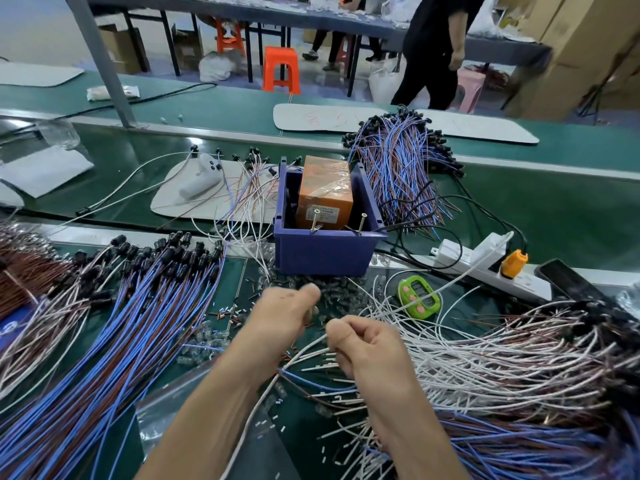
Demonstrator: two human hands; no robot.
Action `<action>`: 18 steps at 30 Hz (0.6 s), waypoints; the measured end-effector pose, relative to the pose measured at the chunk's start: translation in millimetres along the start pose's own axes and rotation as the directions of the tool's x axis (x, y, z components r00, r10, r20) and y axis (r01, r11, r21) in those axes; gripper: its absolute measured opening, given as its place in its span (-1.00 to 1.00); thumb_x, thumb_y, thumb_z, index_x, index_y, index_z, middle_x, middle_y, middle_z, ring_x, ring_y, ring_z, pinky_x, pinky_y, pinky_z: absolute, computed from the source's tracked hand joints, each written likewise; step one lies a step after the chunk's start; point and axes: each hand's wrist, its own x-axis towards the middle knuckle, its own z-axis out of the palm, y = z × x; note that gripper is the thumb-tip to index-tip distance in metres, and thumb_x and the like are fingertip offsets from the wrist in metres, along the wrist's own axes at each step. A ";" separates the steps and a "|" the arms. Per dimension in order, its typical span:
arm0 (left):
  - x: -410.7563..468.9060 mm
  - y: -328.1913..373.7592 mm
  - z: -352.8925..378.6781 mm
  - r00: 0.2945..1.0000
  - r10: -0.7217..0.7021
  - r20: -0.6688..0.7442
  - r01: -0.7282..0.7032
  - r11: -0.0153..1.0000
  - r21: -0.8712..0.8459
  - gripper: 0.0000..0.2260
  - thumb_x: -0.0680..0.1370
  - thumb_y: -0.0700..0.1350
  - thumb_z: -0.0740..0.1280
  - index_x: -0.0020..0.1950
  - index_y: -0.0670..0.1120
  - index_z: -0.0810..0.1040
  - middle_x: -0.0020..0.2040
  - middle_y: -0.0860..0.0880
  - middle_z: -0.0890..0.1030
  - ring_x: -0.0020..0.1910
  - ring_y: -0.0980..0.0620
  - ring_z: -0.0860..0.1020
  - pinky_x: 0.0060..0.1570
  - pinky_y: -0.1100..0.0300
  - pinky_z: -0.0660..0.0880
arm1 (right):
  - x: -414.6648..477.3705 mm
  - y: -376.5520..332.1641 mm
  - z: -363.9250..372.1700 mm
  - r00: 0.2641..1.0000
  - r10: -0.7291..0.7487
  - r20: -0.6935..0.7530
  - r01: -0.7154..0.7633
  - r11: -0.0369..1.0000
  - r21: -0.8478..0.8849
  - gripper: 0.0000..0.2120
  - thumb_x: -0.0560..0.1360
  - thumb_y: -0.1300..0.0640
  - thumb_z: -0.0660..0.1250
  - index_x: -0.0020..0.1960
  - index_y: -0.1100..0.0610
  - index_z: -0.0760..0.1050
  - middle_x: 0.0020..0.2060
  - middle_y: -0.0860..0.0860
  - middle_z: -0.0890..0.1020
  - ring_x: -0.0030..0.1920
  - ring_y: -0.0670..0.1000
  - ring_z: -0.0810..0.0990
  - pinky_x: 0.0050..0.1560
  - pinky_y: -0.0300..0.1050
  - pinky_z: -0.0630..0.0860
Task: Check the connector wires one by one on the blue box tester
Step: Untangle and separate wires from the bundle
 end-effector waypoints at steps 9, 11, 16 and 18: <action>28.6 7.1 10.4 0.999 0.004 0.052 -0.008 0.997 0.080 -0.80 0.54 -0.06 0.50 -0.24 -0.12 0.71 -0.39 0.02 0.64 -0.41 0.13 0.52 -0.35 0.25 0.44 | -5.0 -2.5 -6.2 0.987 -0.010 0.162 0.024 0.996 -0.082 -0.77 0.48 0.06 0.36 -0.34 0.05 0.52 -0.51 -0.01 0.35 -0.46 -0.05 0.26 -0.42 -0.22 0.19; 31.3 7.5 17.7 0.997 0.001 0.073 0.010 0.988 -0.157 -0.91 0.51 -0.25 0.51 0.01 -0.14 0.71 -0.17 -0.02 0.75 -0.17 0.09 0.69 -0.21 0.30 0.56 | -5.8 -1.1 -5.7 0.983 -0.007 0.185 0.023 0.996 -0.085 -0.78 0.46 0.03 0.35 -0.34 0.05 0.51 -0.50 0.00 0.36 -0.46 -0.05 0.27 -0.40 -0.20 0.20; 35.4 -4.9 -3.8 1.000 0.024 -0.002 -0.024 0.999 -0.025 -0.79 0.49 -0.33 0.50 0.07 -0.11 0.69 -0.12 0.03 0.77 -0.07 0.06 0.73 -0.13 0.23 0.62 | -2.7 3.2 -15.4 0.990 0.007 0.142 0.005 0.996 -0.086 -0.74 0.44 -0.01 0.37 -0.29 0.17 0.53 -0.48 0.03 0.38 -0.43 -0.02 0.29 -0.38 -0.20 0.21; 36.8 -5.6 -24.8 0.994 0.042 -0.105 -0.027 0.990 0.140 -0.82 0.46 -0.27 0.53 -0.01 -0.04 0.74 -0.20 0.08 0.76 -0.15 0.09 0.72 -0.12 0.19 0.62 | -1.3 4.0 -17.6 0.991 0.015 0.136 -0.004 0.997 -0.080 -0.76 0.44 -0.03 0.37 -0.29 0.12 0.55 -0.49 0.01 0.39 -0.44 -0.04 0.29 -0.39 -0.25 0.23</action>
